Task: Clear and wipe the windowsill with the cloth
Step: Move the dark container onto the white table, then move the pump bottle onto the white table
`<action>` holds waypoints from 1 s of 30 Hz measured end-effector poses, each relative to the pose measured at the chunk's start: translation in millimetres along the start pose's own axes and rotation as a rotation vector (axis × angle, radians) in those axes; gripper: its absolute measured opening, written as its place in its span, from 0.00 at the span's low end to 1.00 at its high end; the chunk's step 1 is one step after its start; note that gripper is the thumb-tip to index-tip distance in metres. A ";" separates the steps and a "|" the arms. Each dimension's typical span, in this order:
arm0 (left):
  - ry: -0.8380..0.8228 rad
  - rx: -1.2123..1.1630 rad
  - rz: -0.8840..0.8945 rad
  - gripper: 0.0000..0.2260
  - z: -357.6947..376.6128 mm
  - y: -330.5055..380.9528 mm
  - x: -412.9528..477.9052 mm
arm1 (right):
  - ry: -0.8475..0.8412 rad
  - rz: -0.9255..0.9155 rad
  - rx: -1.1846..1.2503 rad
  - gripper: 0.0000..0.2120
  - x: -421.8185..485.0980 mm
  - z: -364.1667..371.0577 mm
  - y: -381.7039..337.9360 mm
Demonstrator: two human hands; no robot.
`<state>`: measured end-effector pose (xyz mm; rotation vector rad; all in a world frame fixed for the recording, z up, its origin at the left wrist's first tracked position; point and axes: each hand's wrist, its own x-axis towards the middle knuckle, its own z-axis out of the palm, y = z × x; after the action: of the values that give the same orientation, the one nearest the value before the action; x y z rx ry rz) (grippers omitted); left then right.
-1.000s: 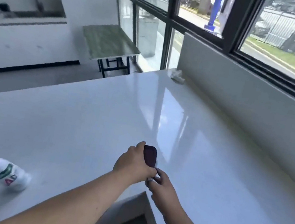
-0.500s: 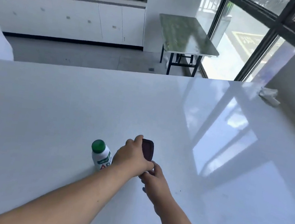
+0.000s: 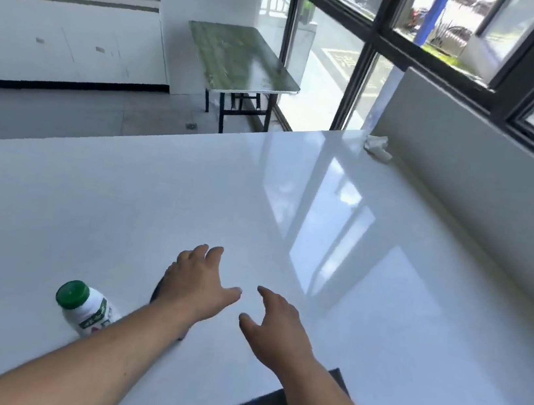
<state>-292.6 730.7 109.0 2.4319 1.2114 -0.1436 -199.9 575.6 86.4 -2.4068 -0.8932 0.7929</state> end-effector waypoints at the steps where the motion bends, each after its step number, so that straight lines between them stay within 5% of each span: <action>1: -0.005 -0.008 0.055 0.43 -5.5 25.4 0.3 | 0.086 -0.008 -0.055 0.36 -6.8 -27.2 16.5; 7: -0.095 -0.022 0.421 0.43 -0.9 226.6 -31.5 | 0.455 0.205 -0.182 0.43 -108.2 -191.1 159.5; 14: -0.220 0.051 0.906 0.42 78.5 498.2 -176.6 | 0.767 0.640 -0.151 0.44 -339.6 -302.7 375.2; 21: -0.379 0.162 1.310 0.42 208.5 687.5 -371.2 | 0.915 0.999 -0.035 0.43 -551.9 -321.2 535.0; 30: -0.575 0.290 1.429 0.48 363.4 797.6 -526.9 | 0.931 1.237 0.215 0.45 -667.2 -286.1 683.8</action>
<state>40.8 -233.7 178.0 2.5810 -0.8900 -0.5234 -133.5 -418.2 137.1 -2.4858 1.0479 -0.0136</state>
